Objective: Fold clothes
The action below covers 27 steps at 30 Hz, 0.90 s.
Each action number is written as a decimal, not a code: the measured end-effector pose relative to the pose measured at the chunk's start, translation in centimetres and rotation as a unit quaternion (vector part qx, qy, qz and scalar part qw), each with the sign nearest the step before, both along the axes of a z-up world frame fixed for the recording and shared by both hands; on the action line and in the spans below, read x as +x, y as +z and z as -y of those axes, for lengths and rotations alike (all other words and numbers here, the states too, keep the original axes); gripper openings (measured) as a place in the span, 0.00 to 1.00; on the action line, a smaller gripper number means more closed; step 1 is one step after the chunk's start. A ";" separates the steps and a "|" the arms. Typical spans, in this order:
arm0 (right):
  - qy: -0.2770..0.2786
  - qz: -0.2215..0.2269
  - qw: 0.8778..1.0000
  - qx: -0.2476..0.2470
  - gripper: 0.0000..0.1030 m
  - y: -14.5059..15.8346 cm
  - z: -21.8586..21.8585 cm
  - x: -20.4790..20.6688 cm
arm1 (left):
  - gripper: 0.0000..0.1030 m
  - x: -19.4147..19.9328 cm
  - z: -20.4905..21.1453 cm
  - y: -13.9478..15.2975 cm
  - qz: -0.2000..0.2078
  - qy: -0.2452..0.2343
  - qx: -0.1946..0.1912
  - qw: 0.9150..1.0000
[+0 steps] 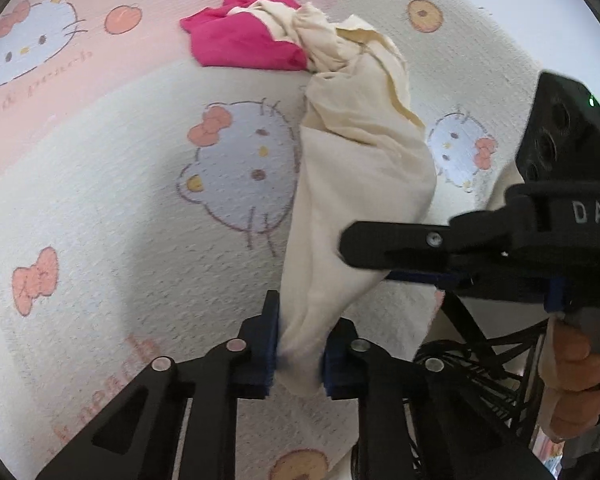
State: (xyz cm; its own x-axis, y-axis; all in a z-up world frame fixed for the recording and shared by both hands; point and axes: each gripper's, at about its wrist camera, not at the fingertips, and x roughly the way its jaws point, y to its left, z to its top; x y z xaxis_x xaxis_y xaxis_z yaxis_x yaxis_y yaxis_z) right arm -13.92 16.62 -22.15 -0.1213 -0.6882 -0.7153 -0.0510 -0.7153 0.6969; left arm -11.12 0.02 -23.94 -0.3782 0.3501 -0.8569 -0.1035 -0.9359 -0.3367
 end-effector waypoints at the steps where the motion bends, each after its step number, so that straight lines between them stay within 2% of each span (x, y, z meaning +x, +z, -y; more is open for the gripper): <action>1: -0.009 0.009 1.000 0.008 0.36 -0.3 -0.6 0.4 | 0.14 -0.1 0.1 -0.1 0.004 0.002 -0.006 1.000; 2: -0.024 0.014 0.999 0.016 0.47 -0.5 -1.1 0.5 | 0.13 -1.0 -1.1 -0.5 0.006 0.005 -0.007 1.000; 3: -0.045 0.019 0.999 0.023 0.66 -0.7 -1.7 0.6 | 0.13 -1.0 -0.9 -0.5 0.005 0.009 -0.007 1.000; 4: -0.062 0.021 0.998 0.026 0.70 -0.8 -2.3 0.6 | 0.13 -1.0 -0.6 -0.6 0.005 0.012 -0.007 1.000; 10: -0.112 0.040 0.993 0.012 0.70 -1.5 -4.4 -1.6 | 0.13 -1.1 0.7 -0.2 0.003 0.024 -0.016 1.000; 16: -0.134 0.075 0.988 0.016 0.70 -3.1 -3.6 -4.3 | 0.13 -1.1 1.0 0.1 -0.002 0.010 -0.040 0.999; 17: -0.137 0.082 0.987 0.017 0.69 -3.4 -3.4 -4.7 | 0.13 -1.0 1.1 0.2 -0.002 0.009 -0.038 0.999; 20: -0.121 0.111 0.986 0.019 0.56 -3.9 -2.1 -6.8 | 0.13 -0.9 1.9 0.4 -0.004 0.013 -0.037 0.999; 21: -0.112 0.119 0.986 0.033 0.47 -4.1 -1.5 -7.4 | 0.13 -0.9 2.1 0.4 -0.005 0.012 -0.035 0.999; 22: -0.105 0.116 0.986 0.054 0.40 -4.0 -0.9 -7.8 | 0.13 -0.8 2.5 0.3 -0.003 0.012 -0.031 0.999; 23: -0.096 0.109 0.987 0.075 0.37 -3.8 -0.2 -8.2 | 0.13 -0.8 2.8 0.4 -0.003 0.014 -0.028 0.999; 25: -0.062 0.077 0.990 0.099 0.13 -2.8 1.6 -8.8 | 0.13 -0.8 3.9 0.4 0.001 0.020 -0.019 1.000; 27: -0.033 0.044 0.991 0.118 0.12 -1.8 3.4 -8.8 | 0.13 -0.6 5.1 0.5 0.002 0.026 -0.018 1.000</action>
State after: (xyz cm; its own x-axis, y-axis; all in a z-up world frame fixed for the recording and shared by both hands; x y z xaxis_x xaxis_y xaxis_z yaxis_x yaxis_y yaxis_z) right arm -22.73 13.20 -23.96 -0.0903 -0.4928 -0.8654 -0.1560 -0.8512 0.5010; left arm -11.74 -5.08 -23.47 -0.3918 0.2998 -0.8698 -0.0538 -0.9513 -0.3036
